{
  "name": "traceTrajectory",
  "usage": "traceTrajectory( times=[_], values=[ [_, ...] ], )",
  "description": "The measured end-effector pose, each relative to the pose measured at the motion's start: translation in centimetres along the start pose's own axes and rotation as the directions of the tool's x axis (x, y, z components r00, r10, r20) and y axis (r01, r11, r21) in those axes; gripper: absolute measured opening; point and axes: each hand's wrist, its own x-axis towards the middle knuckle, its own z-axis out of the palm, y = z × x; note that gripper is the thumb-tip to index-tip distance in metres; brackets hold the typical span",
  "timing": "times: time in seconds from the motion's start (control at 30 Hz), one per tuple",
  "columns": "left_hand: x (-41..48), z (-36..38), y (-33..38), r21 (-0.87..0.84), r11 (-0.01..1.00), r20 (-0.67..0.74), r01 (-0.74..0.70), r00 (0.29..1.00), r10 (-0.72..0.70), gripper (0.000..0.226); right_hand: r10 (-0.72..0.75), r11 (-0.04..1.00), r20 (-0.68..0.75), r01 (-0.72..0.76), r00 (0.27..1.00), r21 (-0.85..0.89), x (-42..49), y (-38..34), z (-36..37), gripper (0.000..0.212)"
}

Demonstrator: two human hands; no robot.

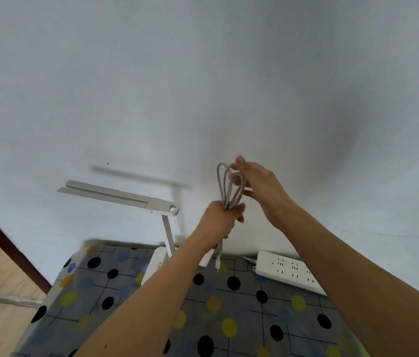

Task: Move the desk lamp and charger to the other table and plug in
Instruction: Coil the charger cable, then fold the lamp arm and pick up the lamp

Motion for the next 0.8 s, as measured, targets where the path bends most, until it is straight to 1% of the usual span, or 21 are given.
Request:
traceTrajectory(
  times=[0.03,0.07,0.13,0.2,0.23,0.3,0.37,0.47,0.53,0.63,0.73,0.8],
  values=[
    [-0.1,-0.9,-0.1,-0.024,1.000,-0.057,-0.011,0.998,0.010,0.036,0.018,1.000,0.011,-0.018,1.000,0.008,0.3,-0.1,0.5,0.059],
    [-0.2,-1.7,-0.1,-0.038,0.999,-0.121,-0.031,0.992,0.026,0.036,0.036,0.999,0.009,-0.036,0.999,0.011,0.5,-0.2,0.9,0.056],
    [-0.3,-3.5,-0.2,-0.020,0.996,-0.237,-0.086,0.968,0.079,0.030,0.086,0.996,-0.048,-0.086,0.995,0.009,1.0,0.1,2.1,0.041],
    [-0.7,-5.4,-0.4,0.035,0.991,-0.316,-0.127,0.939,0.132,0.022,0.151,0.989,-0.096,-0.149,0.984,0.024,1.2,0.7,3.6,0.026],
    [-1.0,-6.1,-0.4,0.054,0.989,-0.344,-0.140,0.927,0.150,0.018,0.185,0.983,-0.102,-0.182,0.977,0.039,1.2,1.1,4.1,0.019],
    [-1.5,-8.2,-0.9,0.053,0.986,-0.431,-0.158,0.887,0.166,0.015,0.248,0.968,-0.054,-0.245,0.967,0.053,1.1,1.9,5.6,0.009],
    [-1.8,-10.2,-1.5,0.064,0.986,-0.531,-0.154,0.832,0.164,0.016,0.298,0.953,0.007,-0.298,0.955,0.047,1.1,2.8,6.8,0.011],
    [-2.2,-13.1,-2.9,0.173,0.980,-0.638,-0.096,0.748,0.186,0.016,0.353,0.935,0.075,-0.354,0.933,-0.007,1.2,4.0,8.7,0.017],
    [-2.6,-14.6,-3.9,0.293,0.956,-0.672,-0.011,0.709,0.214,0.019,0.388,0.922,0.107,-0.385,0.915,-0.052,1.2,4.6,10.1,0.021],
    [-2.8,-16.1,-5.3,0.449,0.890,-0.686,0.074,0.668,0.290,0.012,0.427,0.902,0.126,-0.413,0.895,-0.123,1.2,5.3,12.1,0.026],
    [-2.6,-16.8,-6.2,0.593,0.802,-0.652,0.067,0.624,0.430,0.013,0.430,0.893,0.118,-0.402,0.895,-0.203,1.2,6.1,13.7,0.033],
    [-2.3,-17.3,-6.8,0.634,0.771,-0.622,0.057,0.630,0.465,0.013,0.418,0.885,0.112,-0.376,0.902,-0.275,1.2,6.8,14.5,0.039]
  ],
)
